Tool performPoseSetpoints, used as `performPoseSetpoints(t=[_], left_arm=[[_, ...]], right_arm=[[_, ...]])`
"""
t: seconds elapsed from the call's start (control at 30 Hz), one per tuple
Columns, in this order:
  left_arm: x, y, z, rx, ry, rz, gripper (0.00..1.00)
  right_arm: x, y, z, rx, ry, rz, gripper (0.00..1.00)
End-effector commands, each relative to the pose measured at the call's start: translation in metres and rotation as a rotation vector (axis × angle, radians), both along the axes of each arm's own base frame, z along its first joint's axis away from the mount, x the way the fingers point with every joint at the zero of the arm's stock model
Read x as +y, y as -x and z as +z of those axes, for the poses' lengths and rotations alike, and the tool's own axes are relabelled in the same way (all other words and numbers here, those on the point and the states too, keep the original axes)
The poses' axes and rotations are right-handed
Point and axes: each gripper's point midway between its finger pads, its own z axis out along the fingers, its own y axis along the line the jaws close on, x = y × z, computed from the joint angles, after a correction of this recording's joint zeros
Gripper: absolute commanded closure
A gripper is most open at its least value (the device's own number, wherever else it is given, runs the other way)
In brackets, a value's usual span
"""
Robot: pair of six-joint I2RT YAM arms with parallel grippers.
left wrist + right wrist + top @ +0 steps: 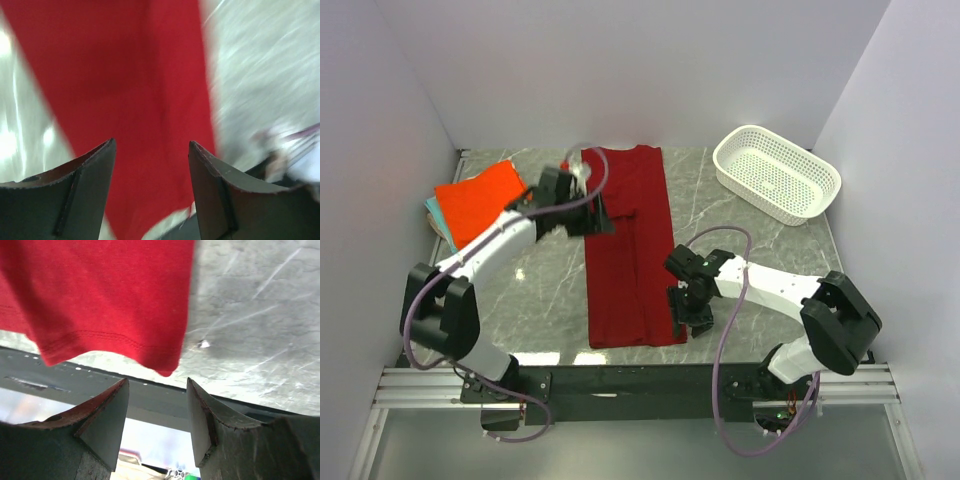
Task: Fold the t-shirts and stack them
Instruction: Fold the tshirt
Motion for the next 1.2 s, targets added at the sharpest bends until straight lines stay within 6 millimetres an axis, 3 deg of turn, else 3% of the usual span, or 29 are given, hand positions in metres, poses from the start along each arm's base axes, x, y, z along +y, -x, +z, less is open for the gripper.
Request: performPoseSetpoints(t=[0.0, 0.2, 0.4, 0.73, 1.17], left_arm=[[0.027, 0.063, -0.057, 0.183, -0.083, 0.065, 0.35], [0.043, 0.125, -0.080, 0.272, -0.084, 0.078, 0.35], [0.043, 0.161, -0.094, 0.336, -0.066, 0.062, 0.38], [0.038, 0.198, -0.116, 0.435, -0.084, 0.100, 0.43], [0.032, 0.226, -0.137, 0.521, -0.102, 0.071, 0.49]], right_arm=[[-0.003, -0.011, 0.001, -0.065, 0.004, -0.009, 0.43], [0.002, -0.011, -0.012, -0.044, -0.014, -0.017, 0.48], [0.002, -0.008, -0.022, -0.026, -0.009, -0.014, 0.60], [-0.002, -0.002, -0.034, 0.001, -0.005, -0.030, 0.74], [-0.004, 0.003, -0.038, 0.014, -0.012, -0.033, 0.75]])
